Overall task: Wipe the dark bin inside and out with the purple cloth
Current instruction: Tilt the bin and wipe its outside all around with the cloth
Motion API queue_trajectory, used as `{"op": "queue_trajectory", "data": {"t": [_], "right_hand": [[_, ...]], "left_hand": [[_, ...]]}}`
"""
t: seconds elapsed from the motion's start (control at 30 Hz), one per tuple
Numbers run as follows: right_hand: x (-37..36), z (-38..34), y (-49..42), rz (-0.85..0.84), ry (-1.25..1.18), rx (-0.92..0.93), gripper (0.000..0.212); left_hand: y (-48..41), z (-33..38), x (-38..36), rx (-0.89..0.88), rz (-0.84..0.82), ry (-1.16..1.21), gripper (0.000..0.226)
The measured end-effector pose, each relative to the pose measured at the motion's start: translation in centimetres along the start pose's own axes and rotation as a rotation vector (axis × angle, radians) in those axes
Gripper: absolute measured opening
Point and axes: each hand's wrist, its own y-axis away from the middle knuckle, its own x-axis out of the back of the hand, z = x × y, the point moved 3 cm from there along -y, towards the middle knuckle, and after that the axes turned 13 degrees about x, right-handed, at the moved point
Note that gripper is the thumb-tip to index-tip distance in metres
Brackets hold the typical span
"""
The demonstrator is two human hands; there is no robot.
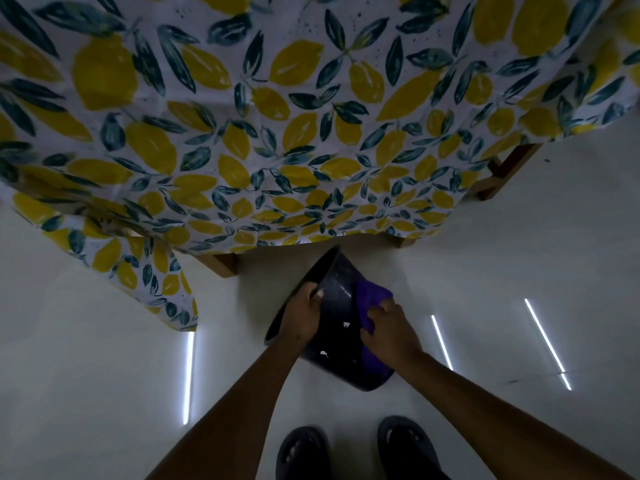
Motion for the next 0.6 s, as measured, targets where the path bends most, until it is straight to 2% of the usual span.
{"op": "queue_trajectory", "data": {"t": [0.07, 0.13, 0.2, 0.27, 0.33, 0.5, 0.57, 0.6], "right_hand": [[-0.7, 0.0, 0.1, 0.022, -0.157, -0.017, 0.034], [-1.4, 0.2, 0.1, 0.102, -0.315, -0.070, 0.052], [-2.5, 0.3, 0.0, 0.095, -0.281, -0.078, 0.069], [-3.9, 0.1, -0.1, 0.063, -0.141, -0.014, 0.075], [-5.0, -0.6, 0.0, 0.071, -0.108, 0.012, 0.074], [-5.6, -1.2, -1.6, 0.120, -0.166, 0.151, 0.060], [-4.7, 0.0, -3.2, 0.141, -0.266, 0.060, 0.055], [-4.2, 1.2, -3.7, 0.140, -0.346, -0.060, 0.051]], "left_hand": [[-0.2, -0.5, 0.1, 0.011, 0.000, 0.004, 0.022], [-0.4, -0.9, 0.4, 0.034, 0.012, 0.022, 0.020], [-0.5, -1.5, 0.3, 0.046, 0.009, 0.034, 0.016], [-0.6, -2.1, 0.0, 0.042, -0.013, 0.021, 0.028], [-0.7, -2.4, -0.2, 0.049, -0.013, 0.023, 0.040], [-0.7, -3.5, -0.2, 0.068, 0.002, 0.108, 0.035], [-0.5, -3.7, -0.2, 0.038, -0.001, 0.112, 0.033], [-0.2, -3.6, -0.2, 0.018, -0.009, 0.099, 0.032]]}}
